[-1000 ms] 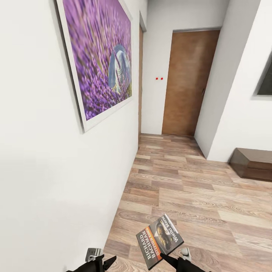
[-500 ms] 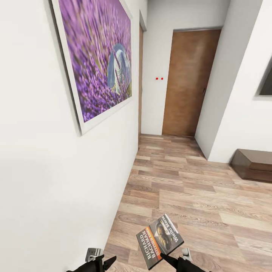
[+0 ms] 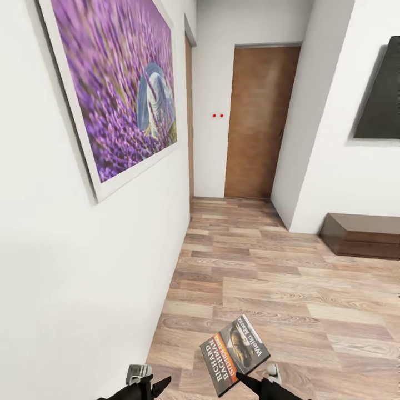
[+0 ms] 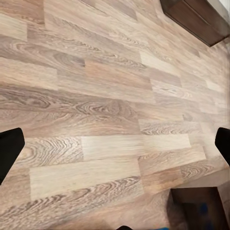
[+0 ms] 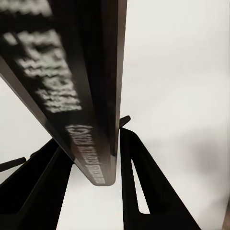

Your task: In the bedroom, move the book from the bed onto either nightstand, and place the two sandals side by side next to the bed.

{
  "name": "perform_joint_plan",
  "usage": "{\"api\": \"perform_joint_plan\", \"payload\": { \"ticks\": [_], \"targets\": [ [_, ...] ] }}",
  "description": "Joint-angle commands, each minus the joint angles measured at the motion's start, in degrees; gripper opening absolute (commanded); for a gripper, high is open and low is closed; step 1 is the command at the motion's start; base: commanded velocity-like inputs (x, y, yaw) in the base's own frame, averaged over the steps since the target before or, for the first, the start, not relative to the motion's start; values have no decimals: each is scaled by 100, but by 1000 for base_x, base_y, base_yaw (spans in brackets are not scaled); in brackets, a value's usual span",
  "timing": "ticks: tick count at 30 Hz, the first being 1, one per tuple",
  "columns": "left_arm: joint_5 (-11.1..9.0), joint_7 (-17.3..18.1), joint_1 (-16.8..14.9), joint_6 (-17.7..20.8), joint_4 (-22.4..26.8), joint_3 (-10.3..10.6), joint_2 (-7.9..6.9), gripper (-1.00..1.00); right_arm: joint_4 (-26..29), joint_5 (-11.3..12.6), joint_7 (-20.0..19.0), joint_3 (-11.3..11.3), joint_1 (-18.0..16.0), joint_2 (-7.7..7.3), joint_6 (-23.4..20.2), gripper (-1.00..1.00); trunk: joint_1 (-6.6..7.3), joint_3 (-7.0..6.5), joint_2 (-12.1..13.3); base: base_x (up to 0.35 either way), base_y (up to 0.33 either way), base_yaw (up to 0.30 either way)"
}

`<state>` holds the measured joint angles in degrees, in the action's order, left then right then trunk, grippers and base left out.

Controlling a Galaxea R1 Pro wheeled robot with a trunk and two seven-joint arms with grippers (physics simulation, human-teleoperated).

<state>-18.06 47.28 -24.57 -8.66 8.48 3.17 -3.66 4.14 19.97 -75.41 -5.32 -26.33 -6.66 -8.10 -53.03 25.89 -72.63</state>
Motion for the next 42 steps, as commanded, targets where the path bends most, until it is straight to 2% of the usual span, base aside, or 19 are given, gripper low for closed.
{"api": "perform_joint_plan", "payload": {
  "ticks": [1, 7, 19, 31, 36, 42],
  "targets": [
    [-31, 9, -4, -31, -5, 35, -3, 100, 0, -28, -19, -45, -3, 0, -60, -100, 0, 6, -4, 0, 0, -80],
    [-25, -5, -4, -31, -5, 35, -3, 100, 0, -28, -18, -44, -3, 0, -61, -100, 0, 6, -4, 32, 0, -22],
    [-24, 9, -4, -31, -5, 35, -3, 100, 0, -28, -18, -43, -3, 1, -60, -100, 0, 6, -4, 262, -64, -3],
    [-31, 9, -4, -31, -5, 35, -3, 100, 0, -28, -18, -46, -3, 1, -60, -100, 0, 6, -4, 19, -5, -219],
    [-25, 5, -4, -31, -5, 35, -3, 100, 0, -28, -18, -45, -3, 3, -60, -100, 0, 6, -4, 27, 0, -41],
    [-21, 2, -4, -31, -5, 35, -3, 100, 0, -28, -18, -42, -3, -1, -60, -100, 0, 6, -4, 262, 0, -4]
  ]
}}
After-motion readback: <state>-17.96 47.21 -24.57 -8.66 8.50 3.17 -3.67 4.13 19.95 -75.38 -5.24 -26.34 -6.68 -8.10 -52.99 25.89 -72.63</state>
